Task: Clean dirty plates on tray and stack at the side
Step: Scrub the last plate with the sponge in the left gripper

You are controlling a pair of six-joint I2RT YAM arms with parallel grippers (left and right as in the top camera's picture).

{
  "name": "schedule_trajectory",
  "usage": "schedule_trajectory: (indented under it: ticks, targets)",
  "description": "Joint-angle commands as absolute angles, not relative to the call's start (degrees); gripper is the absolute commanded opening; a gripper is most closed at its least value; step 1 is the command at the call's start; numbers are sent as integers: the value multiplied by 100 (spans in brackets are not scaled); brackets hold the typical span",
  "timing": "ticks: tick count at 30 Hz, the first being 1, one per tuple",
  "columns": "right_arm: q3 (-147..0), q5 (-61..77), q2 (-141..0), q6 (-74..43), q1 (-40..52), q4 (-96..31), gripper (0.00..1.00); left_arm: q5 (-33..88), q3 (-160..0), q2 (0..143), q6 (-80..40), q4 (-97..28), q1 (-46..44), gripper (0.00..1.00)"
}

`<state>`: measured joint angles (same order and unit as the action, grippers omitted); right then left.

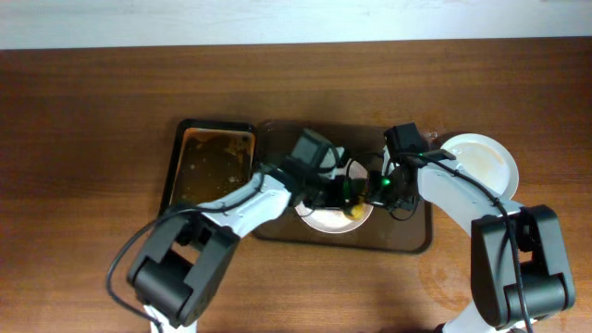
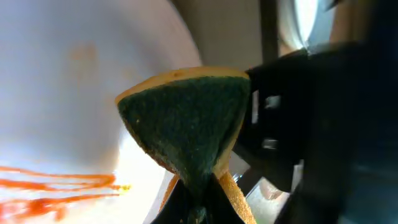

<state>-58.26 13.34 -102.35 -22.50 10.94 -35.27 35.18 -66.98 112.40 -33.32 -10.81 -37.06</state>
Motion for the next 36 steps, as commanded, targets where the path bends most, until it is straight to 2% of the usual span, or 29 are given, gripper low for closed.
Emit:
schedule_trajectory:
  ticks: [1, 6, 12, 17, 20, 23, 26, 31, 36]
  targets:
    - [-5789, 1282, -10259, -2279, 1125, -3531, 4, 3479, -6733, 11498, -3538, -1055, -3885, 0]
    - [-5789, 1280, -10259, -2279, 1125, -3575, 4, 2707, -6733, 11500, -3531, -1111, -3883, 0]
    - [-5789, 1280, -10259, -2279, 1125, -3573, 4, 2692, -6733, 11432, -3118, -1041, -3806, 0]
    - [-5789, 1282, -10259, -2279, 1125, -3575, 4, 1697, -6733, 11432, -3118, -1769, -3800, 0]
    - [-5789, 1280, -10259, -2279, 1125, -3577, 4, 1264, -6733, 11432, -3114, -1765, -3500, 0]
    - [-5789, 1280, -10259, -2279, 1125, -3575, 4, 1216, -6735, 11332, -2543, -1767, -3013, 0]
    - [-5789, 1278, -10259, -2279, 1125, -3579, 4, 1210, -6735, 11045, -2110, -1852, -2724, 0]
    - [-5791, 1076, -10250, -2279, 1122, -3616, 4, 1111, -6735, 10086, -1903, -2936, -2709, 0]
    - [-6031, 602, -9795, -2038, 1125, -3708, 4, 318, -6735, 9144, -1896, -3391, -2196, 0]
